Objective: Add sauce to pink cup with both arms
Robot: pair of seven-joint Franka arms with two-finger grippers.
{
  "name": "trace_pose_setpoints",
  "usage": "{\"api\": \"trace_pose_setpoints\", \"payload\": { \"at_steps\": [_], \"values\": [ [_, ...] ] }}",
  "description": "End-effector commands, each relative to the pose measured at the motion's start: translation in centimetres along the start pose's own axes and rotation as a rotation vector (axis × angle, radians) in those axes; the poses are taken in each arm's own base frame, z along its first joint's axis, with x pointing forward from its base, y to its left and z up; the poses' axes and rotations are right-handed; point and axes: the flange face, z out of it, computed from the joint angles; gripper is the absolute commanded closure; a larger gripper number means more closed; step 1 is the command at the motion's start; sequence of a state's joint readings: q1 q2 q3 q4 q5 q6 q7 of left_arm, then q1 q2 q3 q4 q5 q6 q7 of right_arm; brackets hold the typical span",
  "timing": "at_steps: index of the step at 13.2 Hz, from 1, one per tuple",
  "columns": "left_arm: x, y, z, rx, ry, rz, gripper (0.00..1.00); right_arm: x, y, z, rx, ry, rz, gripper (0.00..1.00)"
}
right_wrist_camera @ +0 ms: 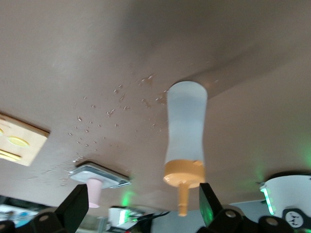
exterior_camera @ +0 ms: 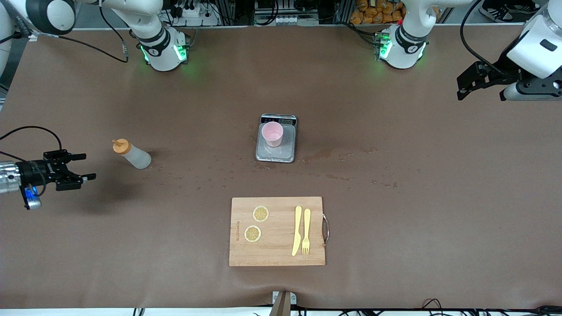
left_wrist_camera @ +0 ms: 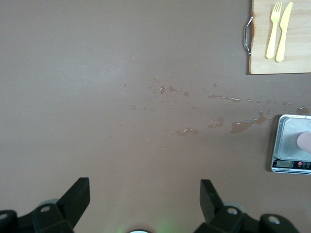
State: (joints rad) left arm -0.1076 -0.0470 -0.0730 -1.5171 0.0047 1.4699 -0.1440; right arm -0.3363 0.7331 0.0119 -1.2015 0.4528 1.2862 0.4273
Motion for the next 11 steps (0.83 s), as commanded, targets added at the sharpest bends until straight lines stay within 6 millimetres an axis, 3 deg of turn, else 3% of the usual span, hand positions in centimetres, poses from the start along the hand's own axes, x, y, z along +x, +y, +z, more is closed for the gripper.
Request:
{"api": "trace_pose_setpoints", "payload": {
  "at_steps": [1, 2, 6, 8, 11],
  "values": [
    [-0.6, 0.0, -0.5, -0.015, 0.003, -0.02, 0.0, -5.2, -4.3, -1.2, -0.079, 0.063, -0.104, 0.0],
    [-0.6, 0.0, -0.5, -0.015, 0.003, -0.02, 0.0, -7.6, -5.6, -2.0, -0.09, 0.086, -0.133, 0.0],
    [-0.6, -0.1, -0.4, -0.015, 0.001, -0.021, 0.0, -14.8, -7.7, -4.3, -0.162, 0.161, -0.202, 0.0],
    [-0.5, -0.3, -0.4, -0.015, 0.001, -0.024, 0.0, -19.0, -9.6, -4.5, -0.235, 0.23, -0.245, 0.0],
    [-0.5, -0.6, -0.4, -0.022, 0.0, -0.03, 0.0, -25.6, -10.6, -4.5, -0.325, 0.331, -0.386, 0.0]
  ]
}}
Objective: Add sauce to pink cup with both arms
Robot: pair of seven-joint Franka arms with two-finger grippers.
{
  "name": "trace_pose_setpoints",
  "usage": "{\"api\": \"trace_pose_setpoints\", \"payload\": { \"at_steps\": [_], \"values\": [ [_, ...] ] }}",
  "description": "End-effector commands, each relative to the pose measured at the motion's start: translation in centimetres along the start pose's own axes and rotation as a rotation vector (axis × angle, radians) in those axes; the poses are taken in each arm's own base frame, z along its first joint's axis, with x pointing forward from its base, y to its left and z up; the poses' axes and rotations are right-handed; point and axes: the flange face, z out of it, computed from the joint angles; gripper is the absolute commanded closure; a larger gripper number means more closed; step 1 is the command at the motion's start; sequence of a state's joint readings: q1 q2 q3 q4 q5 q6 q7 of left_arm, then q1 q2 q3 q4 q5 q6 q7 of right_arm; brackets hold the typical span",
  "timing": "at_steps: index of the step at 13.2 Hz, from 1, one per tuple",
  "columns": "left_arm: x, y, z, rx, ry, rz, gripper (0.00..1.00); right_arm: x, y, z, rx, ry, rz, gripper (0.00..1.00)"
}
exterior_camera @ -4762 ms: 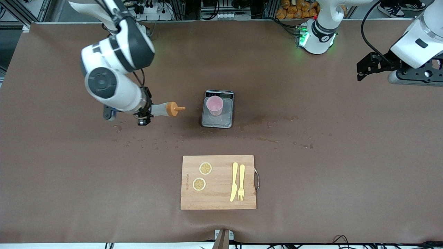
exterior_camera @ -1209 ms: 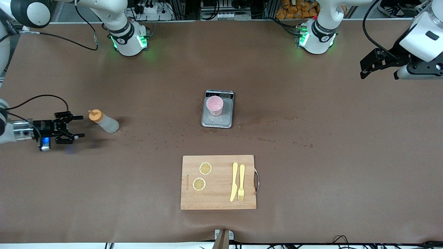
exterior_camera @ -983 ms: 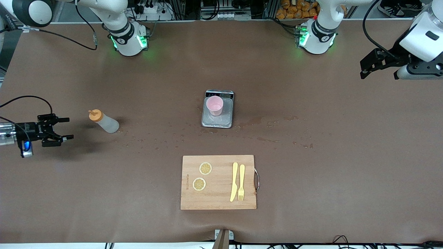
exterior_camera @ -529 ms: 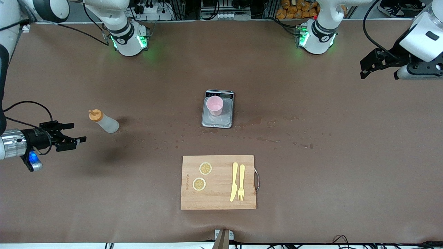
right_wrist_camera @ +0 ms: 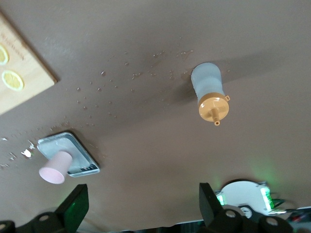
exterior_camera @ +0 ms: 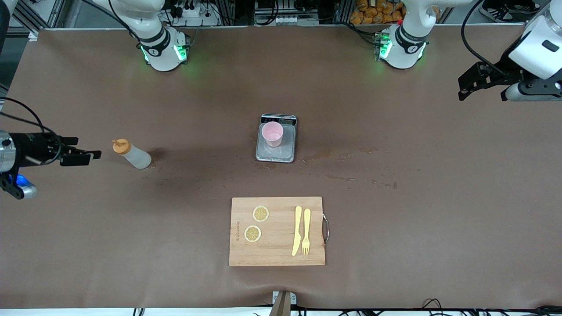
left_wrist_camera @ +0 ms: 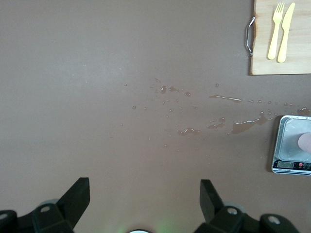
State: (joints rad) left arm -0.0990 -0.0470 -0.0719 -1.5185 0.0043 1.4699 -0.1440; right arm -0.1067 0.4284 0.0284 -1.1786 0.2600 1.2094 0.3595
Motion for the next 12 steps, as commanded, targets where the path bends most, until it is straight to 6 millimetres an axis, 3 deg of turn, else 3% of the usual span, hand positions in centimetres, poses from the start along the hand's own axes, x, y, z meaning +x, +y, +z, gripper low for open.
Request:
{"api": "trace_pose_setpoints", "payload": {
  "at_steps": [1, 3, 5, 8, 12],
  "values": [
    [-0.6, -0.1, -0.5, -0.022, 0.001, -0.02, 0.0, -5.3, -0.9, -2.1, -0.075, 0.101, -0.084, 0.0],
    [-0.5, -0.2, -0.5, -0.022, 0.001, -0.023, 0.0, -9.1, -0.6, -5.4, -0.064, 0.217, -0.151, 0.0],
    [-0.6, -0.1, -0.5, -0.022, 0.001, -0.02, 0.0, -11.5, 0.4, -7.1, -0.1, 0.341, -0.245, 0.0],
    [-0.6, -0.1, -0.5, -0.022, 0.001, -0.023, 0.0, -12.7, 1.8, -6.1, -0.146, 0.453, -0.359, 0.0],
    [-0.6, -0.1, -0.6, -0.022, 0.003, -0.022, 0.0, -11.9, 2.3, -5.9, -0.18, 0.495, -0.424, 0.0]
  ]
}}
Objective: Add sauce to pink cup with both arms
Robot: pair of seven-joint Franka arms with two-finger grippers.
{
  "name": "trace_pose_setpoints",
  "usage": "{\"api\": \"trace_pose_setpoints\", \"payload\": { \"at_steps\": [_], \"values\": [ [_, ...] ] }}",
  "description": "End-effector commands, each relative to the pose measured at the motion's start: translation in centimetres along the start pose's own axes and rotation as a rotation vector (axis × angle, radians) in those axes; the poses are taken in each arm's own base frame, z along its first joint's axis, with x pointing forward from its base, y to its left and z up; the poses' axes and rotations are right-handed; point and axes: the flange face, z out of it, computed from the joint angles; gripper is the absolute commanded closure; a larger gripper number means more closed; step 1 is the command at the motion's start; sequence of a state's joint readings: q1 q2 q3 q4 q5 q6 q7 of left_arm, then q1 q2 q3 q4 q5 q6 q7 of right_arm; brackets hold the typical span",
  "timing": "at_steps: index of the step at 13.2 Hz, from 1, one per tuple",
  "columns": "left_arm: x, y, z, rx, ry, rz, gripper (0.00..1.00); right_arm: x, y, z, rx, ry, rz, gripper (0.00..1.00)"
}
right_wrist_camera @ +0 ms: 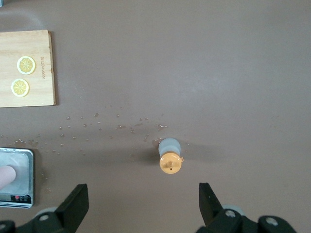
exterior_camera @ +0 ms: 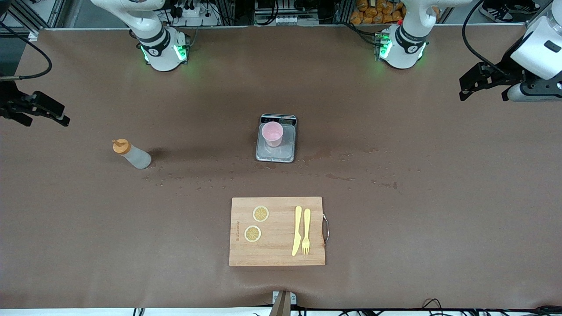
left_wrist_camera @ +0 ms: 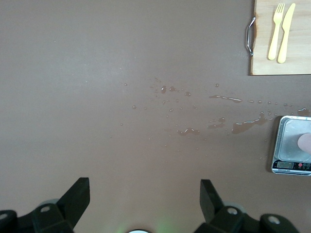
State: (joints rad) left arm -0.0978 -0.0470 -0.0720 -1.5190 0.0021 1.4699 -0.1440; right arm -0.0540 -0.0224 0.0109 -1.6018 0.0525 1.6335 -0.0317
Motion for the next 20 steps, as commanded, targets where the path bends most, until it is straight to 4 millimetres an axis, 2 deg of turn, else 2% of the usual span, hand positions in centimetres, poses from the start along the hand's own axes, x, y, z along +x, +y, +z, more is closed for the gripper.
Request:
{"api": "trace_pose_setpoints", "payload": {
  "at_steps": [1, 3, 5, 20],
  "values": [
    [-0.6, 0.0, -0.6, -0.02, 0.004, -0.021, 0.0, -0.6, 0.0, -0.4, -0.023, 0.02, -0.039, 0.0],
    [-0.6, 0.0, -0.7, -0.02, 0.005, -0.021, 0.0, -0.1, -1.1, -1.1, -0.026, 0.04, -0.054, 0.0],
    [-0.6, 0.1, -0.7, -0.02, 0.005, -0.019, 0.0, 0.4, -1.4, -1.4, -0.101, 0.077, -0.128, 0.0],
    [-0.5, -0.1, -0.4, -0.019, -0.001, -0.021, 0.0, 0.8, -0.6, -0.9, -0.101, 0.071, -0.15, 0.0]
  ]
}}
